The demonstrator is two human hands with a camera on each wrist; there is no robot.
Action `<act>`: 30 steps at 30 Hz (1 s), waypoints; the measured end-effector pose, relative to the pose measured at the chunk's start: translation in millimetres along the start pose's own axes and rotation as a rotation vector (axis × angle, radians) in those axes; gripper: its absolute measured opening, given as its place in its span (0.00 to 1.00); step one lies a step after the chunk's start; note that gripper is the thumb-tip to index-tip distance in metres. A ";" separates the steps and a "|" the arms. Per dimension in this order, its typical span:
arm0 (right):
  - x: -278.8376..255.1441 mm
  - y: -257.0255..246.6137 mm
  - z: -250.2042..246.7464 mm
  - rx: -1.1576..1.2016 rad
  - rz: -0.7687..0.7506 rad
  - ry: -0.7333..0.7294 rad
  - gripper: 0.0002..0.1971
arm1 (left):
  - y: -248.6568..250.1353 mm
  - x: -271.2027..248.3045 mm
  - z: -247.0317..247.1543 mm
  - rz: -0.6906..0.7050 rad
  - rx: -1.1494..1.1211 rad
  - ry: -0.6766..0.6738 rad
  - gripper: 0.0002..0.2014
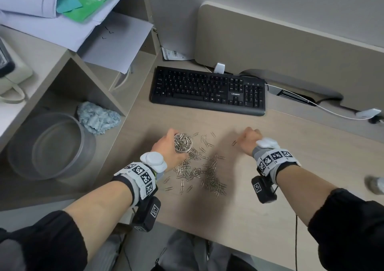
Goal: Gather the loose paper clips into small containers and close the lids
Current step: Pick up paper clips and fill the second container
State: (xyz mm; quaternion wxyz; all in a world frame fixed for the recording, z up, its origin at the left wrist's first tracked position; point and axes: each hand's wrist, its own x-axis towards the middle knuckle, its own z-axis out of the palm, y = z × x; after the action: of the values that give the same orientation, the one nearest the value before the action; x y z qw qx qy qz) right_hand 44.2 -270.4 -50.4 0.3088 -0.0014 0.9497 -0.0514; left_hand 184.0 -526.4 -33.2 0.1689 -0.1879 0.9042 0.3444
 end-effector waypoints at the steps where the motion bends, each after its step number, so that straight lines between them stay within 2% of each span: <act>1: 0.8 5.4 2.2 -0.039 0.042 -0.001 0.15 | -2.3 -0.5 0.8 -0.002 0.005 0.002 0.36; 3: 2.0 9.0 7.9 -0.078 0.092 -0.024 0.16 | -5.9 -2.1 1.8 -0.001 0.005 0.015 0.37; 5: 6.2 4.1 16.0 -0.063 0.081 -0.031 0.16 | -9.1 -3.4 3.6 -0.002 0.006 0.022 0.36; 12: 11.6 -48.0 34.5 0.004 -0.244 -0.066 0.13 | -17.1 -9.6 9.7 -0.036 0.036 0.001 0.34; 16: -17.1 -77.3 49.8 -0.134 -0.408 -0.136 0.09 | -19.8 -12.1 9.1 -0.044 0.052 0.000 0.34; 18: -31.2 -79.7 55.4 -0.126 -0.459 -0.125 0.15 | -21.9 -13.9 7.6 -0.047 0.039 0.007 0.35; 23: -42.0 -55.1 55.4 -0.334 -0.519 -0.191 0.46 | -28.8 -16.8 6.4 -0.063 0.006 0.007 0.36; 25: -47.6 -51.2 61.1 -0.405 -0.540 -0.196 0.50 | -28.4 -16.8 7.3 -0.066 0.010 0.006 0.35; 26: -51.4 -51.9 65.4 -0.451 -0.556 -0.199 0.48 | -27.5 -16.8 7.9 -0.066 0.012 0.006 0.35; 28: -56.8 -55.9 74.7 -0.500 -0.575 -0.188 0.38 | -25.2 -16.6 10.2 -0.059 0.019 -0.005 0.34; 30: -59.3 -59.3 80.5 -0.465 -0.575 -0.184 0.29 | -23.4 -17.1 12.4 -0.044 0.031 -0.014 0.34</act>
State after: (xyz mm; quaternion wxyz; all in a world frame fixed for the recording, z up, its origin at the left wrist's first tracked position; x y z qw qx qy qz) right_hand 137.7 -335.2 -74.5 0.3573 -0.3424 0.8652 0.0812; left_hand 211.7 -530.3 -47.6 0.1856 -0.2026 0.9039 0.3278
